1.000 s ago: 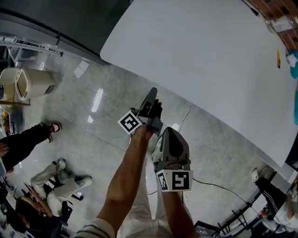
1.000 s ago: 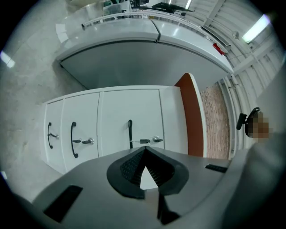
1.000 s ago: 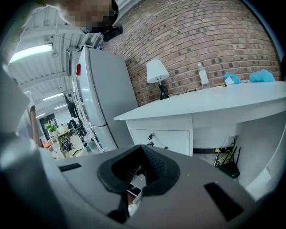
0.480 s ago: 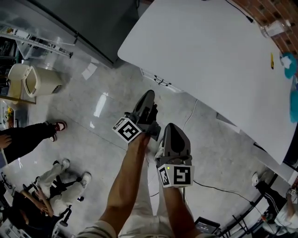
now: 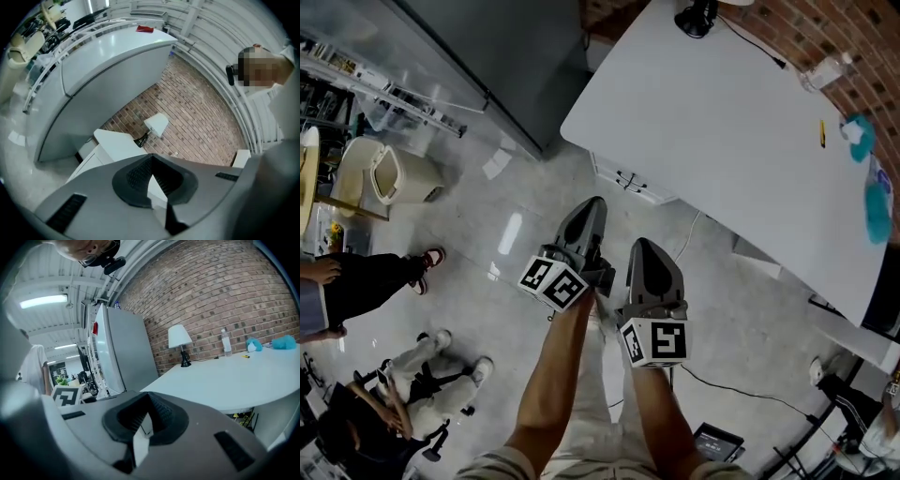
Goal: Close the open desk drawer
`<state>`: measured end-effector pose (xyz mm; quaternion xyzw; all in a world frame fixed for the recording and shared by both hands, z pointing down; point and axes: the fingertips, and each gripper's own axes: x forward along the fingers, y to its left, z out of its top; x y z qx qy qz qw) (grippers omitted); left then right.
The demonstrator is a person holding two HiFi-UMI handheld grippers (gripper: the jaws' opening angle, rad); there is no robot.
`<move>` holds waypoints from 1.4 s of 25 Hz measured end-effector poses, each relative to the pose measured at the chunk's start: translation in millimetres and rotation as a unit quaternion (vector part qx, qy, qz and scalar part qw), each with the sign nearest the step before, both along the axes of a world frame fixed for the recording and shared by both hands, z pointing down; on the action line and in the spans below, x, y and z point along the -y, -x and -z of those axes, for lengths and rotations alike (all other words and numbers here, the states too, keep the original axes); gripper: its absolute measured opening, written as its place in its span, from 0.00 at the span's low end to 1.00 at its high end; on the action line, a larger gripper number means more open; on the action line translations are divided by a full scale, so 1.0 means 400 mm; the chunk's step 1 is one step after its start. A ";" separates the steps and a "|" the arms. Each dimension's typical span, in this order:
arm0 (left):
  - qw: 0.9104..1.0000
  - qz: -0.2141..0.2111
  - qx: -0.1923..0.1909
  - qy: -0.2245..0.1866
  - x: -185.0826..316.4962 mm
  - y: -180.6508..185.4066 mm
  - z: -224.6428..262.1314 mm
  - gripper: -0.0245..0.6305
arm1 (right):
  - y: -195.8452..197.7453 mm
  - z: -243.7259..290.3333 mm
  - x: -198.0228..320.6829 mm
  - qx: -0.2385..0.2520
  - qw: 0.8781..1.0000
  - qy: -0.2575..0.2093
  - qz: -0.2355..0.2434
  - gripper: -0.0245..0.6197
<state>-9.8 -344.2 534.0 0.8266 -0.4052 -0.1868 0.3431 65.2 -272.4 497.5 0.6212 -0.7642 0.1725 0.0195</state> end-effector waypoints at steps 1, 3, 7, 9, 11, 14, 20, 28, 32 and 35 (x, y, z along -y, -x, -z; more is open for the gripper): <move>1.000 0.001 0.014 -0.008 -0.006 0.004 0.030 0.04 | 0.001 0.021 0.000 0.001 1.000 -0.004 0.001 0.05; 0.999 0.004 0.040 -0.022 -0.018 0.014 0.089 0.04 | 0.003 0.065 -0.001 0.001 1.000 -0.011 0.002 0.05; 0.997 0.014 0.068 -0.047 -0.047 0.041 0.208 0.04 | 0.019 0.159 0.000 -0.001 1.000 -0.029 0.012 0.05; 0.994 0.020 0.091 -0.063 -0.062 0.054 0.270 0.04 | 0.029 0.212 0.000 -0.003 0.999 -0.040 0.019 0.05; 0.990 0.026 0.111 -0.078 -0.077 0.062 0.333 0.04 | 0.035 0.264 0.000 -0.004 0.998 -0.049 0.025 0.05; 0.983 0.036 0.144 -0.104 -0.086 0.070 0.433 0.04 | 0.038 0.350 0.017 -0.007 0.997 -0.069 0.031 0.05; 0.973 0.059 0.169 -0.145 -0.104 0.102 0.637 0.04 | 0.067 0.566 0.038 -0.010 0.991 -0.122 0.045 0.05; 0.949 0.096 0.240 -0.181 -0.162 0.136 0.854 0.04 | 0.104 0.788 0.021 -0.021 0.983 -0.170 0.065 0.05; 0.942 0.107 0.247 -0.203 -0.192 0.140 0.942 0.04 | 0.132 0.860 -0.001 -0.029 0.977 -0.190 0.091 0.05; 0.940 0.107 0.250 -0.205 -0.214 0.132 0.978 0.04 | 0.127 0.882 -0.026 -0.031 0.978 -0.181 0.098 0.05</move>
